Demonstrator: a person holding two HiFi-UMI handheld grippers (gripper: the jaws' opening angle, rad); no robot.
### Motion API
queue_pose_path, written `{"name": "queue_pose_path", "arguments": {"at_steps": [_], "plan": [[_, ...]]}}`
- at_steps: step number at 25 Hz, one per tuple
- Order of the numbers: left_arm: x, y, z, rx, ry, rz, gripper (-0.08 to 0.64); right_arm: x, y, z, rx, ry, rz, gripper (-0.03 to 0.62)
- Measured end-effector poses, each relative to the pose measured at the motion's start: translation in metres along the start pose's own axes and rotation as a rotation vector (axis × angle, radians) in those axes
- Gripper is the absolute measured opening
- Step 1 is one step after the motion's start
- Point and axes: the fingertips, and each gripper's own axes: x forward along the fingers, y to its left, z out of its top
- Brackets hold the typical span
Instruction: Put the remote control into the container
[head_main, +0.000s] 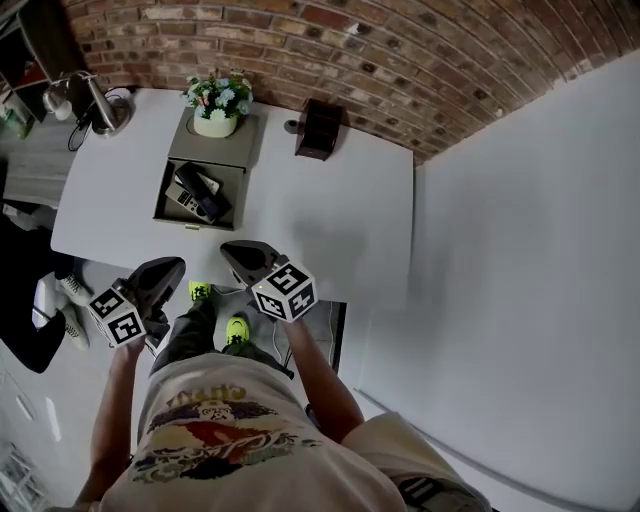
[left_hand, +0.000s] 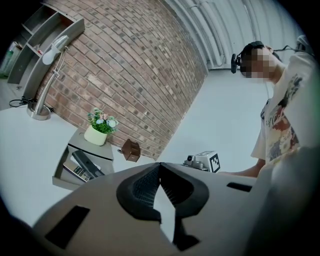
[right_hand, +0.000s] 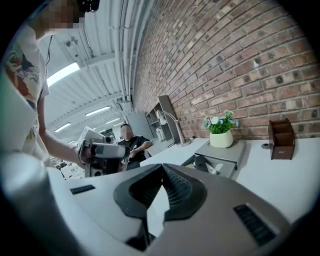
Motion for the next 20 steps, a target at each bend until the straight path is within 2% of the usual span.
{"name": "queue_pose_path", "arguments": {"at_steps": [7, 11, 20], "plan": [[-0.011, -0.035, -0.019, 0.007, -0.009, 0.032, 0.006, -0.024, 0.012, -0.013, -0.015, -0.004, -0.005, 0.009], [-0.012, -0.039, -0.016, 0.015, -0.025, 0.037, 0.006, -0.03, 0.01, -0.007, -0.048, -0.017, -0.037, 0.009], [-0.008, -0.041, 0.001, 0.046, -0.058, 0.007, 0.006, -0.028, 0.022, 0.01, -0.094, -0.036, -0.039, 0.009]]}}
